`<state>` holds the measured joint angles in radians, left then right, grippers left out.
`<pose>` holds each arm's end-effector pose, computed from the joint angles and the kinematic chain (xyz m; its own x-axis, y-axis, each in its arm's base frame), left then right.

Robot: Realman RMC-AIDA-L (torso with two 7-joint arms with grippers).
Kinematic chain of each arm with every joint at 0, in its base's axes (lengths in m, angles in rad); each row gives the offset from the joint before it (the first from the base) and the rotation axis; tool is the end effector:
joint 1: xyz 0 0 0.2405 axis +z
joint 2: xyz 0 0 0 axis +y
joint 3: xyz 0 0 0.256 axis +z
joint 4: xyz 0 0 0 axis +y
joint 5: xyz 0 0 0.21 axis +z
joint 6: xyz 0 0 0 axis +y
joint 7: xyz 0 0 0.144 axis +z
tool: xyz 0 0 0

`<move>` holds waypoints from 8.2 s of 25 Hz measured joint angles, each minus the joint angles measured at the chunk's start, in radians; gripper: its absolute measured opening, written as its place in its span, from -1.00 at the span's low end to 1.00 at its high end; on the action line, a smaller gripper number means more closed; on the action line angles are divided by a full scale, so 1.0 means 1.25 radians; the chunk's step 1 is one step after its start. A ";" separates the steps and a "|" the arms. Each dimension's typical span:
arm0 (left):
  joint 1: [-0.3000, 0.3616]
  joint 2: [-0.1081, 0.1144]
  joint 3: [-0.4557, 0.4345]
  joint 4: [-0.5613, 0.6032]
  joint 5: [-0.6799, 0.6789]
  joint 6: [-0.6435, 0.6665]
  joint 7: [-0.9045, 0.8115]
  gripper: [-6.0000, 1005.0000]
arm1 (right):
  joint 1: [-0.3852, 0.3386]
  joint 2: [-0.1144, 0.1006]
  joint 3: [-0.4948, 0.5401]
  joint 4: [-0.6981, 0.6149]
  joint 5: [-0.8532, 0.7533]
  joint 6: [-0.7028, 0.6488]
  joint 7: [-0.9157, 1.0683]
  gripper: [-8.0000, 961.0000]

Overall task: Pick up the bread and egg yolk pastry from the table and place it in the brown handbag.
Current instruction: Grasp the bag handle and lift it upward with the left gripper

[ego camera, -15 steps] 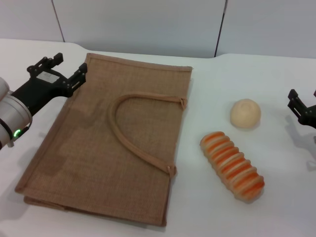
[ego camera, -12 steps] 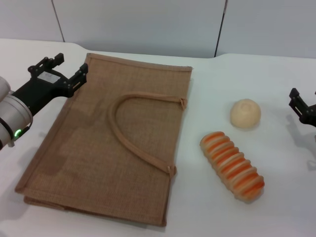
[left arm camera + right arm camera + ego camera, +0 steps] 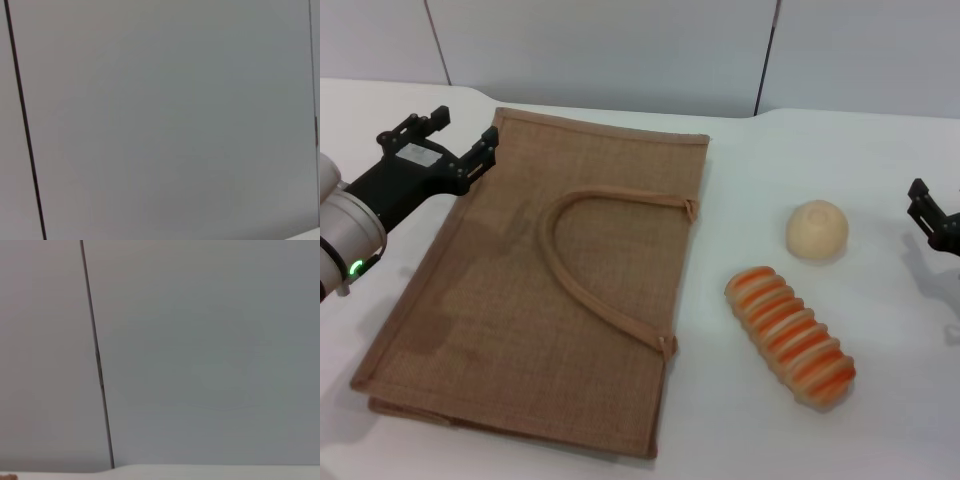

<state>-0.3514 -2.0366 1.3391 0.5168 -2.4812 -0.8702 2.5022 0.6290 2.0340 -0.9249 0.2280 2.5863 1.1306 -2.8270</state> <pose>-0.3129 0.3647 0.0140 0.7813 0.0598 0.6213 0.5876 -0.4062 -0.6998 0.3386 0.3434 -0.0272 0.6654 -0.1594 -0.7293 -0.7452 -0.2009 -0.6359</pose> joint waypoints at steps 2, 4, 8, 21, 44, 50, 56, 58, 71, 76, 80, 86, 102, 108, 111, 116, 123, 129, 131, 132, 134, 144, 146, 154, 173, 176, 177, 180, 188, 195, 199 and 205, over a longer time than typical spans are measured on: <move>-0.001 0.001 0.000 0.000 0.000 0.001 -0.004 0.36 | 0.000 0.000 0.000 -0.004 0.000 -0.015 0.000 0.51; -0.005 0.003 0.001 0.001 0.008 0.001 -0.025 0.36 | 0.001 0.000 0.000 -0.010 0.000 -0.030 0.000 0.51; -0.020 0.006 0.001 0.023 0.072 0.015 -0.096 0.35 | 0.000 0.000 0.000 -0.011 0.000 -0.036 0.001 0.51; -0.044 0.022 -0.008 0.334 0.844 0.077 -0.892 0.31 | 0.006 -0.002 0.000 -0.011 0.001 -0.039 0.001 0.51; -0.266 0.060 -0.259 0.243 1.302 -0.245 -1.205 0.31 | 0.026 -0.002 -0.006 -0.022 -0.007 -0.074 0.019 0.51; -0.282 0.071 -0.260 0.218 1.310 -0.255 -1.235 0.31 | 0.035 -0.002 -0.007 -0.022 -0.007 -0.092 0.019 0.51; -0.311 0.095 -0.260 0.167 1.312 -0.260 -1.264 0.31 | 0.037 -0.001 -0.008 -0.022 -0.007 -0.092 0.019 0.51; -0.317 0.100 -0.260 0.157 1.313 -0.260 -1.270 0.31 | 0.037 -0.001 -0.007 -0.022 -0.007 -0.092 0.020 0.51; -0.372 0.097 -0.255 0.118 1.392 -0.267 -1.283 0.07 | 0.047 -0.002 -0.008 -0.022 -0.007 -0.092 0.020 0.51; -0.387 0.096 -0.256 0.103 1.418 -0.265 -1.297 0.05 | 0.047 -0.001 -0.007 -0.022 -0.007 -0.092 0.020 0.51; -0.393 0.094 -0.253 0.102 1.440 -0.262 -1.317 0.04 | 0.048 -0.001 -0.007 -0.022 -0.007 -0.092 0.020 0.51; -0.396 0.092 -0.258 0.101 1.460 -0.245 -1.337 0.03 | 0.050 -0.001 -0.007 -0.022 -0.007 -0.092 0.020 0.51; -0.415 0.074 -0.248 0.065 1.469 -0.194 -1.336 -0.02 | 0.057 0.000 -0.007 -0.018 -0.007 -0.092 0.020 0.51; -0.422 0.071 -0.247 0.050 1.470 -0.178 -1.335 -0.04 | 0.057 0.000 -0.007 -0.018 -0.007 -0.090 0.020 0.51; -0.422 0.071 -0.247 0.050 1.471 -0.175 -1.334 -0.04 | 0.059 0.000 -0.007 -0.017 -0.007 -0.088 0.020 0.51; -0.423 0.071 -0.249 0.050 1.471 -0.170 -1.340 -0.06 | 0.069 0.000 -0.007 -0.013 -0.008 -0.088 0.020 0.51; -0.421 0.070 -0.248 0.049 1.471 -0.164 -1.343 -0.08 | 0.070 0.001 -0.007 -0.012 -0.009 -0.082 0.020 0.51; -0.426 0.071 -0.247 0.034 1.471 -0.157 -1.344 -0.09 | 0.073 0.001 -0.008 -0.012 -0.009 -0.082 0.021 0.51; -0.430 0.072 -0.247 0.024 1.471 -0.154 -1.344 -0.10 | 0.073 0.001 -0.009 -0.012 -0.009 -0.082 0.021 0.51; -0.432 0.073 -0.247 0.022 1.471 -0.154 -1.344 -0.10 | 0.074 0.001 -0.008 -0.012 -0.010 -0.082 0.021 0.51; -0.434 0.073 -0.247 0.018 1.471 -0.152 -1.344 -0.11 | 0.074 0.001 -0.006 -0.012 -0.021 -0.082 0.023 0.51; -0.436 0.065 -0.248 0.013 1.483 -0.122 -1.340 -0.12 | 0.076 -0.001 -0.008 -0.016 -0.049 -0.082 0.054 0.51; -0.436 0.062 -0.248 0.010 1.483 -0.110 -1.337 -0.18 | 0.076 -0.001 -0.008 -0.017 -0.050 -0.082 0.053 0.51; -0.437 0.048 -0.247 0.009 1.488 -0.082 -1.334 -0.30 | 0.076 -0.001 -0.009 -0.017 -0.052 -0.082 0.053 0.51; -0.451 0.026 -0.247 -0.014 1.488 -0.034 -1.326 -0.48 | 0.077 -0.001 -0.005 -0.018 -0.061 -0.080 0.053 0.50; -0.456 0.026 -0.247 -0.026 1.488 -0.029 -1.325 -0.52 | 0.077 -0.002 -0.005 -0.018 -0.061 -0.080 0.053 0.50; -0.456 0.026 -0.247 -0.028 1.488 -0.028 -1.325 -0.54 | 0.077 -0.002 -0.006 -0.018 -0.061 -0.080 0.053 0.49; -0.457 0.026 -0.247 -0.030 1.487 -0.027 -1.325 -0.58 | 0.077 -0.002 -0.006 -0.018 -0.061 -0.080 0.053 0.49; -0.457 0.026 -0.247 -0.031 1.485 -0.026 -1.327 -0.64 | 0.077 -0.002 -0.009 -0.018 -0.061 -0.080 0.053 0.39; -0.454 0.033 -0.253 -0.022 1.482 -0.028 -1.329 -0.73 | 0.074 -0.002 -0.009 -0.018 -0.061 -0.084 0.053 0.36; -0.448 0.036 -0.249 0.024 1.485 -0.052 -1.327 -0.75 | 0.071 -0.002 -0.009 -0.019 -0.061 -0.088 0.052 0.35; -0.422 0.033 -0.253 0.181 1.482 -0.151 -1.328 -0.75 | 0.070 -0.003 -0.009 -0.019 -0.061 -0.092 0.049 0.33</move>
<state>-0.8791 -1.9959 1.0232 0.7429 -0.6282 -1.0589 0.8428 0.7163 2.0299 -0.9357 0.2039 2.5096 1.0160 -2.7661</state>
